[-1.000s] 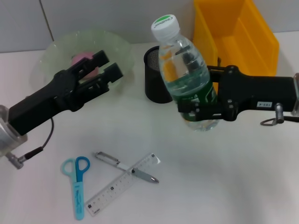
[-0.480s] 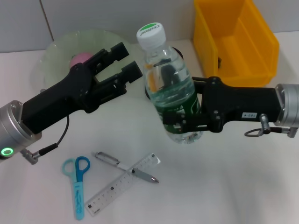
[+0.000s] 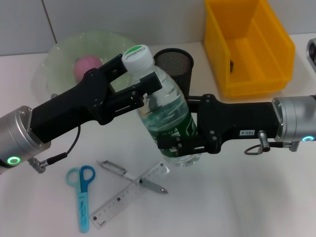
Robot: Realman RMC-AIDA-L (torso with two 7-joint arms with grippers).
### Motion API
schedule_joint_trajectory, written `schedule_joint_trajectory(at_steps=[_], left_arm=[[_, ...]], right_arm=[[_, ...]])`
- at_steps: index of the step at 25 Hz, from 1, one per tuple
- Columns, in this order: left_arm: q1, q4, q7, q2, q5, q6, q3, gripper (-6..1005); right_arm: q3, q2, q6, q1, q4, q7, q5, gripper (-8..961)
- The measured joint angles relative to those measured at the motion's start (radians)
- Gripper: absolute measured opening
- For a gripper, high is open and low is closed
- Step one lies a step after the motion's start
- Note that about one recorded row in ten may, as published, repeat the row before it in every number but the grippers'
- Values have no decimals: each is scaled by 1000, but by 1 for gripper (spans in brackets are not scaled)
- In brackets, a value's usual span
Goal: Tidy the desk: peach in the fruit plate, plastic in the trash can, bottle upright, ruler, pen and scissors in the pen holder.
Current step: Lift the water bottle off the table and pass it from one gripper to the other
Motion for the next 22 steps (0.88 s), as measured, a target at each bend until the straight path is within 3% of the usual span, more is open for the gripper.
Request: schedule_joint_trajectory(at_steps=[22], left_arm=[[4, 10, 15, 3, 5, -5, 9, 859]], right_arm=[[-6, -3, 12, 7, -9, 11, -13, 804]])
